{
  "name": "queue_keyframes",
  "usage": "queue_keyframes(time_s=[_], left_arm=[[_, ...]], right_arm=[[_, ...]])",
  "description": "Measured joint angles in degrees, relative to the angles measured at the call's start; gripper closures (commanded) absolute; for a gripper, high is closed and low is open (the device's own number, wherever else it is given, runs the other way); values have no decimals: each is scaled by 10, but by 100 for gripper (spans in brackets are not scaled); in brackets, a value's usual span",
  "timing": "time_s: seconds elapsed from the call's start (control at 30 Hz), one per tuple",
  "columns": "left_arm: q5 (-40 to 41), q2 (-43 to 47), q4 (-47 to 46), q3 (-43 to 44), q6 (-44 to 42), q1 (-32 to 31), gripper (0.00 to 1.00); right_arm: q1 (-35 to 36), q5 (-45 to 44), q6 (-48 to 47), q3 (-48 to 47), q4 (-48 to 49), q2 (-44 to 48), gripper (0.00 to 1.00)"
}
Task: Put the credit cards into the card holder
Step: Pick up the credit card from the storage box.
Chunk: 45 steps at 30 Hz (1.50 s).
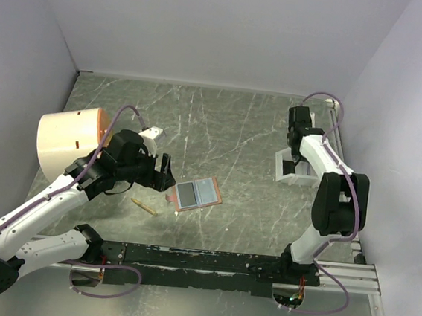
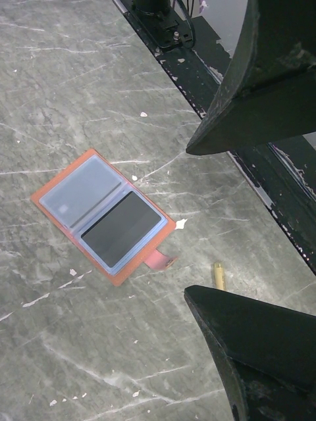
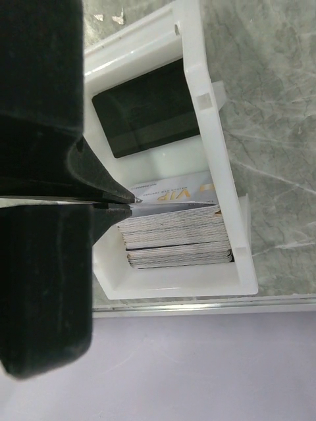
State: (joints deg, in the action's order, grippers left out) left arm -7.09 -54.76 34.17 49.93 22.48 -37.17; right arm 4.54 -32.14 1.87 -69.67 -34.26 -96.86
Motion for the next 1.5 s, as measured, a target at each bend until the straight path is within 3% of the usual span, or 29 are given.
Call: queue_keyframes(time_s=[0.33,0.57,0.9,1.07,1.5], left_arm=[[1,0,0,-1,3,0,12],[-5,-2,0,0,25,1,13],[-73,-3,-62,14,104,2,16],[-90,-1,-115,13,163,2,19],[-130,-17,-272,-33,301,2,22]], right_arm=[[9,45,43,-46,-50,87,100],[14,191,96,-55,-22,176,100],[56,431,181,48,92,301,100],[71,551,243,158,175,366,100],[184,756,413,292,433,387,100]])
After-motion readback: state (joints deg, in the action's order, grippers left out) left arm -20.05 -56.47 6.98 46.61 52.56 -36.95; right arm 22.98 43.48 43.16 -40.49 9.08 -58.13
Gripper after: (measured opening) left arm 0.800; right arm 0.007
